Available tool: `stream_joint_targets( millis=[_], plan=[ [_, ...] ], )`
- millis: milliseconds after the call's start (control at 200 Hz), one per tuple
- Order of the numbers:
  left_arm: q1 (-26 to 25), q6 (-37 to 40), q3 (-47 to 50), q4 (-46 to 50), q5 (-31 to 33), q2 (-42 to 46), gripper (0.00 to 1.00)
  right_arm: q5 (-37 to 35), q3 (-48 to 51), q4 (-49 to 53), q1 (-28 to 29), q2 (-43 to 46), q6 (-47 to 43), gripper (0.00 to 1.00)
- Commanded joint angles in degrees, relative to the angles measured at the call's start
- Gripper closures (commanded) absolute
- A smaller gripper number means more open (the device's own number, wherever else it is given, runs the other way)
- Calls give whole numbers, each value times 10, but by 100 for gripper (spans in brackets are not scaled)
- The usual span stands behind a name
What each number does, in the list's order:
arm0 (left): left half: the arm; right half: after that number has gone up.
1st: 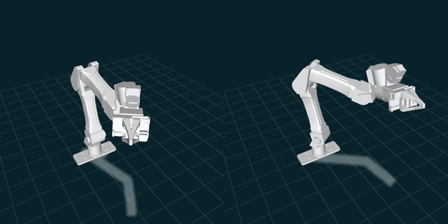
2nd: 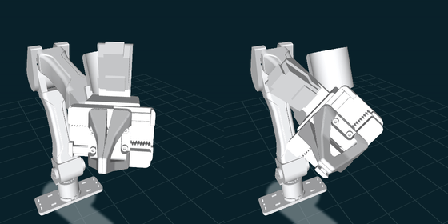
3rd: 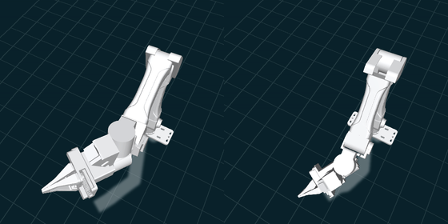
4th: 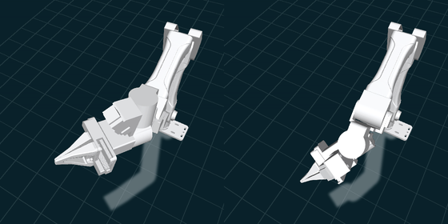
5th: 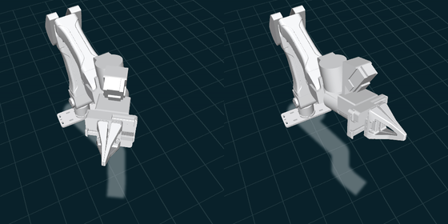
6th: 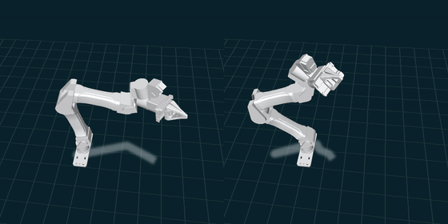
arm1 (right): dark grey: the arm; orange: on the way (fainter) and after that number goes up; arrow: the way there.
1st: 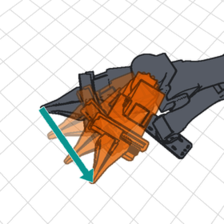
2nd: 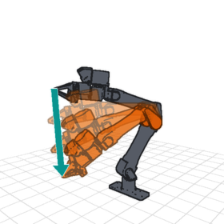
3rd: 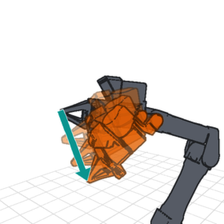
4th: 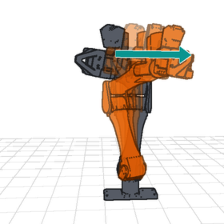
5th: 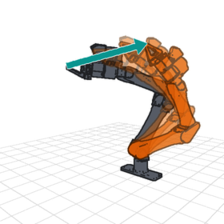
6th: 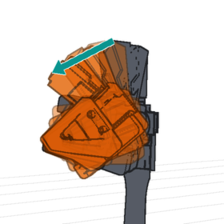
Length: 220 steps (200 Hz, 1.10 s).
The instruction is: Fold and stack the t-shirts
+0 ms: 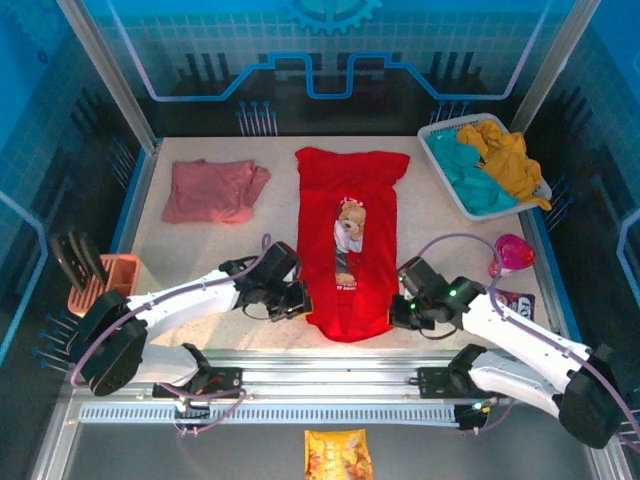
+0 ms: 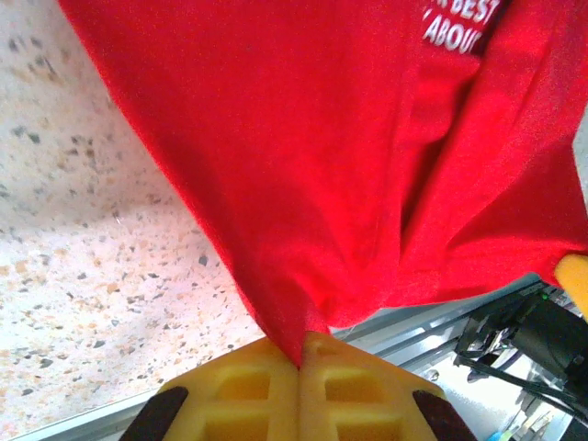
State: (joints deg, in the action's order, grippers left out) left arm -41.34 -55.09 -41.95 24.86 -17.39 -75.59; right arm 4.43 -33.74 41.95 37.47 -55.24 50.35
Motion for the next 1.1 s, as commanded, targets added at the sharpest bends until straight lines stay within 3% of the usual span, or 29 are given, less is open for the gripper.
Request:
stream_joint_targets(
  millis=[0, 600, 1096],
  plan=[
    [25, 33, -39, 45, 15, 6, 100, 18, -33, 13, -37, -7, -45, 100],
    [171, 131, -304, 53, -28, -199, 100, 95, -280, -42, -189, -277, -211, 100],
    [236, 167, -497, 62, -35, -383, 100, 153, -467, -75, -266, -504, -245, 100]
  ],
)
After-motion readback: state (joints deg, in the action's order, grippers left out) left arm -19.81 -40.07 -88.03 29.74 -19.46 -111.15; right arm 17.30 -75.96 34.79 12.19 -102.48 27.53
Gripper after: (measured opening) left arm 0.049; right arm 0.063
